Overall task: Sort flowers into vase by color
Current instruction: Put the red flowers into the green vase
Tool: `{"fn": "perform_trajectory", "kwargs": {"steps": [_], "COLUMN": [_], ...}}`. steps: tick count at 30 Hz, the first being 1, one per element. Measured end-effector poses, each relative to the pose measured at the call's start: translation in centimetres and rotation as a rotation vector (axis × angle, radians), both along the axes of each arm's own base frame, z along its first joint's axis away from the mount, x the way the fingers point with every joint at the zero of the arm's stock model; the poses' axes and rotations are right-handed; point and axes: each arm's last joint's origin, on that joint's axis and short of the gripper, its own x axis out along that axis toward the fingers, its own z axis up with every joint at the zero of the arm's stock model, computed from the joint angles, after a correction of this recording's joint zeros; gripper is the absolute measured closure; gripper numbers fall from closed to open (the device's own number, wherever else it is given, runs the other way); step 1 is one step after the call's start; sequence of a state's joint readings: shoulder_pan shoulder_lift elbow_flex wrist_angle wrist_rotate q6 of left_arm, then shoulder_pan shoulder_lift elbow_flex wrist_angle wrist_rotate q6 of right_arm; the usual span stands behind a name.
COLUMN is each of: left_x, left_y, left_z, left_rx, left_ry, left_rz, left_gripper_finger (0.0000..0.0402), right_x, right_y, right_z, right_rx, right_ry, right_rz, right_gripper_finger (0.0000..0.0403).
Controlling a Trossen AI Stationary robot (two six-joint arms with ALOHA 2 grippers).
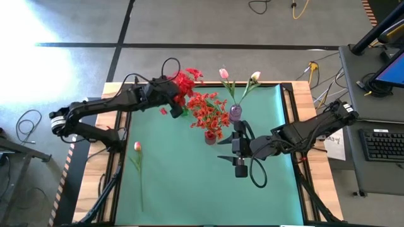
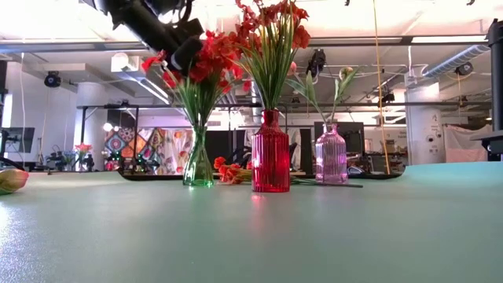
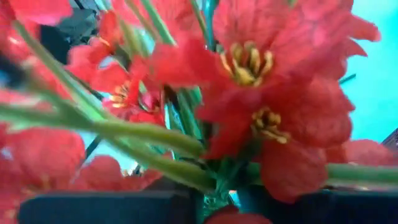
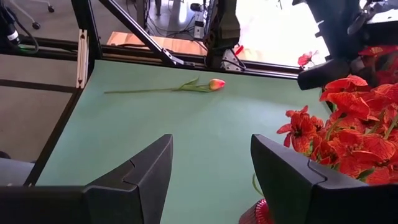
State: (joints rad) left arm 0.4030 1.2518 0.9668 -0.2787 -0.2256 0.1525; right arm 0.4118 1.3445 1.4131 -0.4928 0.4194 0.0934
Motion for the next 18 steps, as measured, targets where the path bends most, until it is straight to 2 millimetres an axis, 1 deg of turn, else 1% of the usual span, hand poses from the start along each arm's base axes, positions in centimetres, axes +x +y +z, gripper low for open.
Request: {"fn": "perform_trajectory", "kwargs": {"steps": [3, 5, 18], "left_x": [0.3, 0.4, 0.3], "left_y": [0.1, 0.2, 0.1], "left_z": [-0.4, -0.6, -1.2], "left_rx": [-0.006, -0.009, -0.040], "left_ry": [0.019, 0.028, 0.065], "left_rz": [-0.001, -0.001, 0.011], "left_gripper_finger": [0.0381, 0.0395, 0.0399], "right_x": [0.0, 0.0, 0.0], "right_y": [0.0, 0.0, 0.0], "right_z": [0.0, 0.0, 0.0], "right_rx": [0.000, 0.000, 0.001], "right_ry": [0.000, 0.000, 0.000], "right_rz": [0.000, 0.000, -0.001], "right_gripper_finger": [0.0193, 0.0193, 0.0193]}}
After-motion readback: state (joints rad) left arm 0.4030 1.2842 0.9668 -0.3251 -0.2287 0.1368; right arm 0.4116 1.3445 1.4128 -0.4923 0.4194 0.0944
